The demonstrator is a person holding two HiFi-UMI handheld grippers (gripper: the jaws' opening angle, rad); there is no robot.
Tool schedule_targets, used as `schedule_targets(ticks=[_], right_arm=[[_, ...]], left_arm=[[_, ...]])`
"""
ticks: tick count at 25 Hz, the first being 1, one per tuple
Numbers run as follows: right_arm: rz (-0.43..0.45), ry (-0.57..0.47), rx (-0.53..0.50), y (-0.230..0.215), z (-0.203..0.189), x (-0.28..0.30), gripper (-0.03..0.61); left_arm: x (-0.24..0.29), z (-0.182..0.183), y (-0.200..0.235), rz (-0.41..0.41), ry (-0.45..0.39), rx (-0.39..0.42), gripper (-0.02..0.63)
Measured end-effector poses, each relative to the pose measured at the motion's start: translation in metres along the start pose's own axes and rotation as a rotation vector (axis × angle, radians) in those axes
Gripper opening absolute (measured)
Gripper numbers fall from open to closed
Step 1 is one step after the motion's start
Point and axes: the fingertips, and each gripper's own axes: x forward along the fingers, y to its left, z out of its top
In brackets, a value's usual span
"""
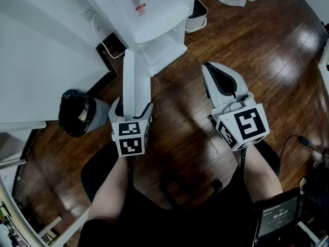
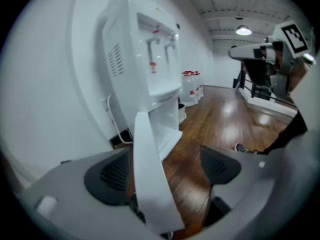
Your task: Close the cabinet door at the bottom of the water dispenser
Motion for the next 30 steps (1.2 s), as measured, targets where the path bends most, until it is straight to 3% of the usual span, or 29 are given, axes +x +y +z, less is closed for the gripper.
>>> schedule_targets(ticks=[3,5,6,8,10,16,20,22,24,28,30], right_arm=[[0.005,0.004,0.037,0.002,-0.003,0.006,0.003],[0.001,0.009,0.093,-0.001,-0.005,0.009,0.003],[-0.005,0.011,0.121,-0.004,-0.005,0.010,0.003],[-0.022,0.013,0.156,-0.010,-0.006,0.012,0.003],[-0.032,0.011,0.168,-0.013,-0.006,0.014,0.003],[-0.008,0.020,0.193,-0.005,-0.009,0.013,0.003],[0.001,0.035,0.210,-0.006,-0.014,0.008,0.004],[0.002,0.048,0.219,-0.008,-0.017,0.007,0.003],[0.004,0.065,0.230,-0.010,-0.021,0.006,0.005],[-0.004,0.091,0.226,-0.017,-0.030,0.007,0.004],[-0.017,0.103,0.226,-0.023,-0.035,0.005,0.005]], left_arm=[[0.004,-0.022,0.015,-0.013,0.079,-0.125,0.440],[0.009,-0.039,0.015,-0.025,0.129,-0.164,0.440],[0.013,-0.045,0.012,-0.032,0.152,-0.161,0.438],[0.019,-0.054,0.004,-0.042,0.187,-0.100,0.362],[0.024,-0.057,-0.003,-0.049,0.199,-0.016,0.361],[0.017,-0.046,-0.054,-0.258,0.185,-0.057,0.449],[0.005,-0.025,-0.089,-0.402,0.141,-0.098,0.454],[-0.001,-0.018,-0.108,-0.475,0.130,-0.049,0.453],[0.004,-0.022,-0.122,-0.510,0.146,0.061,0.453],[0.030,-0.014,-0.143,-0.479,0.188,0.323,0.425],[0.039,-0.002,-0.158,-0.479,0.167,0.358,0.404]])
